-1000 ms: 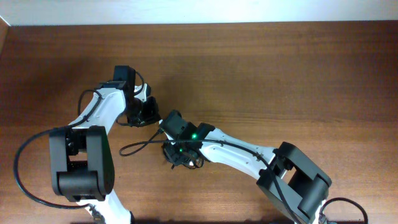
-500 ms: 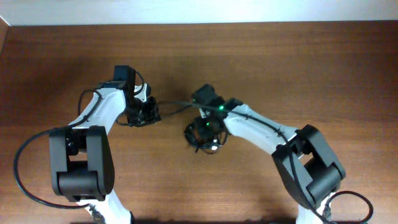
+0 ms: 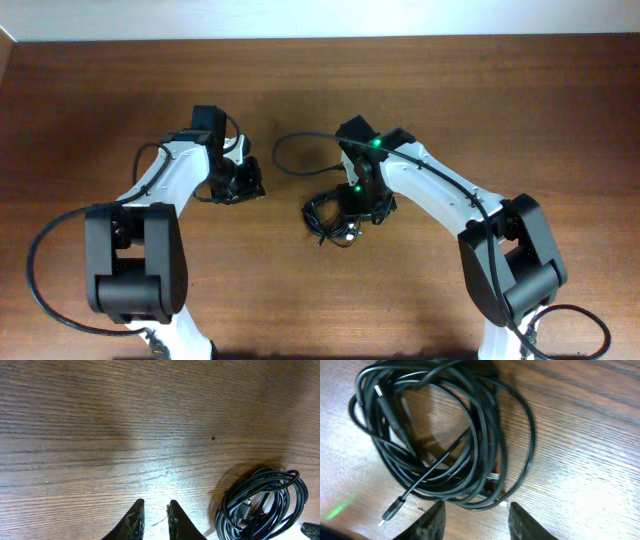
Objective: Untangle cables
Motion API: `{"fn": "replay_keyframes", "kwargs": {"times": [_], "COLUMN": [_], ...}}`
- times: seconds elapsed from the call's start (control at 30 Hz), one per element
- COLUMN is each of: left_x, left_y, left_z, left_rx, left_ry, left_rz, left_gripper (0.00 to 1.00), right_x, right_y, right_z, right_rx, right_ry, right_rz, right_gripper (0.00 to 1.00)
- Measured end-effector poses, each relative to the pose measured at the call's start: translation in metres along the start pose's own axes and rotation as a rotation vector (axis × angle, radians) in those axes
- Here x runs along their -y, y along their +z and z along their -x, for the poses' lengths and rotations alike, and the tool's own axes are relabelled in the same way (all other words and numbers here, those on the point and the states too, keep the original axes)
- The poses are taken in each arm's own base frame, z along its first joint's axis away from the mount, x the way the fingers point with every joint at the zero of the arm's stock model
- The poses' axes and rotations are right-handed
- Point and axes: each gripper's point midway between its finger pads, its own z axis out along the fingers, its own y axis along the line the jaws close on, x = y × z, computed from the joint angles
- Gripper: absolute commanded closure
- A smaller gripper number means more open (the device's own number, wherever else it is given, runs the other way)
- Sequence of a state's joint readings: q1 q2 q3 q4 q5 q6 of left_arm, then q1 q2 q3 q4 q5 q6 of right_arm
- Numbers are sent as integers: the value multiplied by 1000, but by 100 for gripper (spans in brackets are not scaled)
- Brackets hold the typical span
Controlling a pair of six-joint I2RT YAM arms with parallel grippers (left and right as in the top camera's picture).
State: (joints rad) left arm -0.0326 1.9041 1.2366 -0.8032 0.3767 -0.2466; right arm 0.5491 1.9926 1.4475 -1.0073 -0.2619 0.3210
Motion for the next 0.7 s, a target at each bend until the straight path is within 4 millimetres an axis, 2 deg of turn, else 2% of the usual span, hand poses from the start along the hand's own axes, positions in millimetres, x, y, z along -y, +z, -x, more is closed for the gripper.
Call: {"fn": "replay_keyframes", "kwargs": {"times": [0.07, 0.13, 0.23, 0.37, 0.43, 0.5, 0.57, 0.7], "left_x": [3, 9, 24, 48, 60, 64, 65, 71], "left_y": [1, 3, 9, 15, 17, 18, 18, 23], "left_z": [-1, -1, -1, -11, -16, -17, -17, -18], "left_rx": [-3, 0, 12, -11, -19, -21, -19, -23], "left_ry": [9, 28, 84, 215, 279, 300, 311, 333], "left_rz": [0, -3, -12, -56, -88, -101, -106, -124], "left_gripper": [82, 76, 73, 69, 69, 68, 66, 66], "right_x": [5, 14, 18, 22, 18, 12, 9, 20], "right_y": [0, -1, 0, 10, 10, 11, 10, 4], "right_z": [2, 4, 10, 6, 8, 12, 12, 15], "right_rx": [9, 29, 58, 53, 62, 69, 58, 30], "right_ry": [22, 71, 116, 149, 149, 147, 157, 226], "right_rz": [-25, -77, -101, -101, -78, -38, 4, 102], "right_gripper": [55, 56, 56, 56, 61, 66, 66, 66]}}
